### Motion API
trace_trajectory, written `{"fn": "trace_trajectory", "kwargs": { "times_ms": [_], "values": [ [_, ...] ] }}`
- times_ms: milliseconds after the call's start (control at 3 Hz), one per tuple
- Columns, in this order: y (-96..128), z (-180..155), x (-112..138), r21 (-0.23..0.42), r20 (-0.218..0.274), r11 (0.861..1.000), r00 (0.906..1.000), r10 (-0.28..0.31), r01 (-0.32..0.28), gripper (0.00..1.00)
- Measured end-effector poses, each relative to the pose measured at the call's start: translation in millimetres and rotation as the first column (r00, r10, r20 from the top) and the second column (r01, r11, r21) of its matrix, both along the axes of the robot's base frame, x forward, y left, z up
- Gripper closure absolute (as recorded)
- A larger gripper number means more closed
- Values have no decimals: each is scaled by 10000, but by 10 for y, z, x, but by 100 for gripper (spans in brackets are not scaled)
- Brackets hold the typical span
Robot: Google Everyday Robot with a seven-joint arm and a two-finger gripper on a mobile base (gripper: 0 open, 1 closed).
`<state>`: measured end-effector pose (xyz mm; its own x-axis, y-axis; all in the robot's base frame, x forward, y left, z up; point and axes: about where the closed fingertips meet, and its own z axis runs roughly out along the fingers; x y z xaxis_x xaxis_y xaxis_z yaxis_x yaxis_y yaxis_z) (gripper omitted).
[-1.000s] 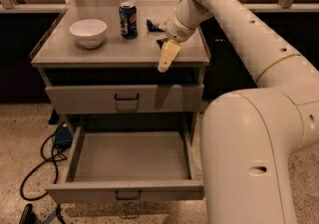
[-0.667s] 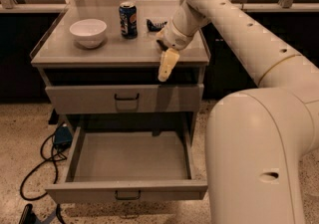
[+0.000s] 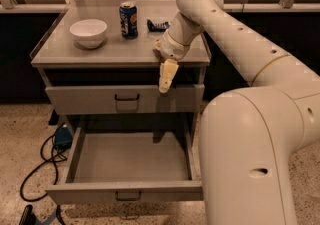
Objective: Place rxbar chocolate into middle drawer
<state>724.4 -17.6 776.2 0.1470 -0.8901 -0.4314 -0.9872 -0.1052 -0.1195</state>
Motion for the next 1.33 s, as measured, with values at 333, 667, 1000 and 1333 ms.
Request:
{"fn": "trace_trajectory", "kwargs": {
  "times_ms": [333,667,1000,1333],
  "values": [
    [1,33,44,130,-25,9999,10000,73,-73,0],
    [36,414,224,-182,474,9998,9988,90,-81,0],
    [-20,682,354,-89,1120,9999,9936,-116,126,0],
    [7,609,345,-87,990,9999,9951,-72,81,0]
  ]
}}
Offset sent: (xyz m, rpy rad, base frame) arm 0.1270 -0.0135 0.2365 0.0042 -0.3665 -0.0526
